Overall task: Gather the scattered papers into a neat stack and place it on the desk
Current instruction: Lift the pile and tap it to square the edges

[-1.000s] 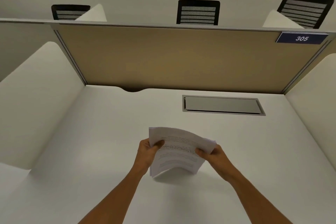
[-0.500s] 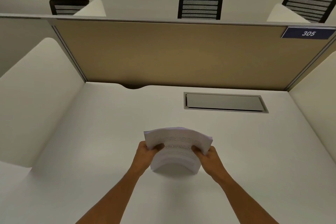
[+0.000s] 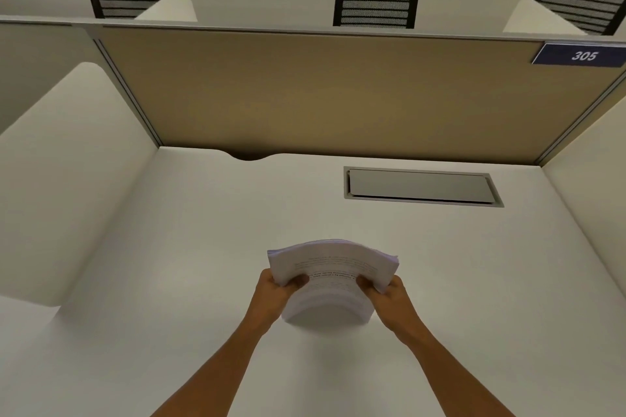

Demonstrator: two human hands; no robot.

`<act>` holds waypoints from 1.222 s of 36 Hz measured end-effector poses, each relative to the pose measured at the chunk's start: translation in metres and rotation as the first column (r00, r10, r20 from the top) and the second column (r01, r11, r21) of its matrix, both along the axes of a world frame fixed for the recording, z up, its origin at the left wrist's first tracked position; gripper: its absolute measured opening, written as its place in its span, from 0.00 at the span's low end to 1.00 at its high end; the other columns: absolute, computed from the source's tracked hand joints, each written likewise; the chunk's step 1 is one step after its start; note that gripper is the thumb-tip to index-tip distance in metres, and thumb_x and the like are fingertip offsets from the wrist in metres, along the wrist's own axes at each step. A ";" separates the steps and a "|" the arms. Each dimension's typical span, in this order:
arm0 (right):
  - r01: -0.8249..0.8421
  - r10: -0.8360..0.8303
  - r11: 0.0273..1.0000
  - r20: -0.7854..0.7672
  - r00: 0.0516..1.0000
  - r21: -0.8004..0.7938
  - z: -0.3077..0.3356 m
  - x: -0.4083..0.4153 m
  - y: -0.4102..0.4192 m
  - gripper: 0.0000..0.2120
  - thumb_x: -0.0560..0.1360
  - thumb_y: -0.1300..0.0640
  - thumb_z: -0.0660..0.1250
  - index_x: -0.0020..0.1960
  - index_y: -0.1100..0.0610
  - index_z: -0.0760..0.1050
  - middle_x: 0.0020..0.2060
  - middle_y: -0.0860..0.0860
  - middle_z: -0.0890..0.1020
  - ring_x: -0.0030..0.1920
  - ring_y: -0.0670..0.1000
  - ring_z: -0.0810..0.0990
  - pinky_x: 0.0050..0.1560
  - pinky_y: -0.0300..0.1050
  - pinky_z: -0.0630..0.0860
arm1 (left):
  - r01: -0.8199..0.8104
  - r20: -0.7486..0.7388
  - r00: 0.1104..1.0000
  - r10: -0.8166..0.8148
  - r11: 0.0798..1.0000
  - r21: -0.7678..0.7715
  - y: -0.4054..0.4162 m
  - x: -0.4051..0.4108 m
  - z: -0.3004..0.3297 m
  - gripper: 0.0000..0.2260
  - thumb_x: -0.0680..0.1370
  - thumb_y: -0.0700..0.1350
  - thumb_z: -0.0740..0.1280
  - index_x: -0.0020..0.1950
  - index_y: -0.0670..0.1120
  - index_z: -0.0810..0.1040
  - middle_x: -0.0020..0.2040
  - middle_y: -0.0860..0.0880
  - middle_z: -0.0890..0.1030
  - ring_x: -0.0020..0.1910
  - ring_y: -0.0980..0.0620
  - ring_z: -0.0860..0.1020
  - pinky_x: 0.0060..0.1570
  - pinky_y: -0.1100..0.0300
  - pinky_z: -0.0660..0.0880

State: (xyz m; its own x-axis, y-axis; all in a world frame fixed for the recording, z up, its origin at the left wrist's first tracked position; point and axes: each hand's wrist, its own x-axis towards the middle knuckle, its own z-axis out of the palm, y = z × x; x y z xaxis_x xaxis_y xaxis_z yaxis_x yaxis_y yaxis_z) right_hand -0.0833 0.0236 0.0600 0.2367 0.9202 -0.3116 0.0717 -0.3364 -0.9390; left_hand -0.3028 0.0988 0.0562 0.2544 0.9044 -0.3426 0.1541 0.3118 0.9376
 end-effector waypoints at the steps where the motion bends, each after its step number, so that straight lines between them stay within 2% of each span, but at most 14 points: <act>1: -0.003 0.003 1.000 -0.001 1.000 -0.003 -0.002 -0.001 -0.001 0.11 0.80 0.58 0.65 0.52 0.42 0.80 0.47 0.46 0.86 0.50 0.44 0.84 0.46 0.38 0.81 | -0.002 0.000 1.000 0.002 1.000 -0.003 -0.002 0.001 -0.001 0.13 0.73 0.39 0.73 0.48 0.59 0.85 0.47 0.50 0.87 0.47 0.52 0.85 0.45 0.58 0.82; 6: 0.074 -0.075 0.997 -0.018 0.997 -0.017 -0.009 0.001 0.000 0.08 0.80 0.58 0.65 0.52 0.49 0.82 0.47 0.48 0.87 0.49 0.48 0.85 0.47 0.40 0.82 | -0.048 0.015 0.999 0.049 0.999 -0.015 -0.005 0.003 -0.001 0.12 0.73 0.38 0.73 0.50 0.55 0.84 0.46 0.50 0.87 0.45 0.53 0.85 0.41 0.62 0.81; 10: 0.057 -0.058 0.997 -0.020 0.998 -0.049 -0.017 0.001 -0.003 0.08 0.79 0.59 0.66 0.55 0.51 0.82 0.47 0.49 0.87 0.49 0.49 0.85 0.46 0.41 0.82 | -0.037 0.017 0.999 0.037 0.999 -0.021 -0.006 0.001 -0.005 0.15 0.74 0.36 0.72 0.46 0.58 0.84 0.43 0.54 0.87 0.43 0.56 0.85 0.39 0.65 0.81; 14: 0.017 -0.017 0.996 -0.001 1.000 -0.088 -0.028 -0.001 -0.006 0.10 0.79 0.59 0.66 0.59 0.51 0.80 0.51 0.50 0.86 0.53 0.51 0.84 0.54 0.47 0.82 | -0.012 -0.007 1.000 0.011 0.999 -0.042 -0.010 0.000 -0.013 0.15 0.74 0.38 0.73 0.47 0.60 0.83 0.46 0.56 0.87 0.47 0.56 0.84 0.43 0.63 0.81; 18: 0.006 0.000 0.995 0.054 0.999 -0.103 -0.025 0.000 -0.002 0.07 0.80 0.57 0.66 0.55 0.50 0.80 0.50 0.50 0.85 0.53 0.52 0.83 0.55 0.49 0.82 | -0.009 -0.013 1.000 0.008 0.999 -0.037 -0.008 -0.003 -0.018 0.13 0.73 0.39 0.74 0.49 0.58 0.83 0.48 0.54 0.87 0.52 0.50 0.84 0.46 0.61 0.81; 21: -0.057 0.071 0.993 0.144 0.987 -0.101 -0.014 0.006 0.006 0.05 0.79 0.55 0.66 0.50 0.46 0.79 0.47 0.44 0.85 0.50 0.50 0.83 0.49 0.41 0.81 | -0.035 -0.004 0.999 0.035 0.999 -0.022 0.000 -0.005 -0.014 0.14 0.72 0.39 0.75 0.52 0.55 0.81 0.48 0.53 0.87 0.54 0.45 0.83 0.43 0.61 0.82; 23: -0.134 0.158 0.984 0.214 0.964 -0.121 -0.003 0.013 0.012 0.04 0.79 0.52 0.66 0.50 0.46 0.80 0.45 0.41 0.84 0.46 0.46 0.84 0.45 0.35 0.79 | -0.069 0.044 0.997 0.068 0.998 0.011 0.008 -0.009 -0.006 0.25 0.69 0.39 0.77 0.62 0.54 0.75 0.55 0.51 0.84 0.57 0.48 0.82 0.48 0.59 0.82; 25: -0.214 0.250 0.965 0.282 0.926 -0.151 0.011 0.021 0.018 0.07 0.79 0.51 0.65 0.54 0.47 0.81 0.45 0.41 0.83 0.45 0.42 0.82 0.43 0.31 0.77 | -0.069 0.013 0.998 0.068 0.993 0.099 0.018 -0.014 0.004 0.42 0.67 0.41 0.79 0.74 0.57 0.60 0.71 0.51 0.74 0.69 0.54 0.73 0.63 0.54 0.75; 27: -0.284 0.335 0.940 0.366 0.868 -0.188 0.024 0.028 0.025 0.10 0.80 0.51 0.65 0.57 0.49 0.82 0.46 0.42 0.83 0.45 0.45 0.82 0.42 0.31 0.75 | -0.004 -0.174 0.983 0.048 0.969 0.246 0.027 -0.020 0.016 0.53 0.66 0.48 0.80 0.78 0.59 0.46 0.79 0.58 0.54 0.76 0.60 0.55 0.71 0.54 0.60; 31: -0.392 0.483 0.875 0.571 0.664 -0.284 0.045 0.037 0.039 0.12 0.80 0.53 0.63 0.59 0.50 0.81 0.51 0.49 0.85 0.46 0.51 0.82 0.42 0.40 0.78 | 0.328 -0.408 0.903 -0.133 0.827 0.457 0.042 -0.027 0.039 0.50 0.68 0.57 0.76 0.76 0.66 0.42 0.77 0.69 0.42 0.76 0.66 0.39 0.75 0.49 0.45; 34: -0.446 0.576 0.811 0.649 0.496 -0.379 0.055 0.033 0.046 0.13 0.80 0.54 0.62 0.62 0.50 0.79 0.54 0.52 0.84 0.44 0.51 0.79 0.38 0.38 0.74 | 0.484 -0.454 0.838 -0.302 0.796 0.364 0.046 -0.020 0.052 0.43 0.69 0.57 0.75 0.76 0.66 0.52 0.78 0.64 0.51 0.79 0.55 0.52 0.75 0.46 0.57; 37: -0.465 0.618 0.770 0.692 0.373 -0.437 0.057 0.023 0.050 0.12 0.80 0.55 0.61 0.60 0.51 0.79 0.54 0.53 0.84 0.46 0.53 0.81 0.44 0.44 0.79 | 0.562 -0.405 0.808 -0.428 0.768 0.309 0.044 -0.007 0.055 0.39 0.71 0.52 0.75 0.74 0.64 0.57 0.75 0.63 0.62 0.71 0.59 0.67 0.70 0.53 0.69; 40: -0.480 0.641 0.742 0.706 0.302 -0.468 0.056 0.014 0.051 0.13 0.78 0.57 0.62 0.60 0.51 0.79 0.54 0.53 0.84 0.48 0.53 0.83 0.48 0.46 0.81 | 0.568 -0.363 0.810 -0.461 0.771 0.287 0.041 0.001 0.047 0.39 0.71 0.52 0.75 0.74 0.66 0.55 0.72 0.62 0.69 0.65 0.59 0.75 0.62 0.61 0.73; 44: -0.488 0.644 0.730 0.721 0.256 -0.478 0.052 0.012 0.052 0.14 0.78 0.57 0.62 0.61 0.51 0.79 0.54 0.53 0.83 0.48 0.53 0.82 0.47 0.45 0.81 | 0.505 -0.315 0.849 -0.424 0.827 0.248 0.035 0.002 0.034 0.20 0.72 0.52 0.72 0.61 0.68 0.75 0.57 0.65 0.82 0.55 0.60 0.82 0.53 0.65 0.78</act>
State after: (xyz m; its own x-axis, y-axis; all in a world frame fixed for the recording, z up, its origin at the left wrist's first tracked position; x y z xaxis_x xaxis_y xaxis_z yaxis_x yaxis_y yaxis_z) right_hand -0.0718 0.0759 0.1119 -0.1288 0.8958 -0.4255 0.9661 0.0164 -0.2578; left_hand -0.3005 0.1341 0.0907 0.6191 0.7668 -0.1696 0.4340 -0.1540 0.8877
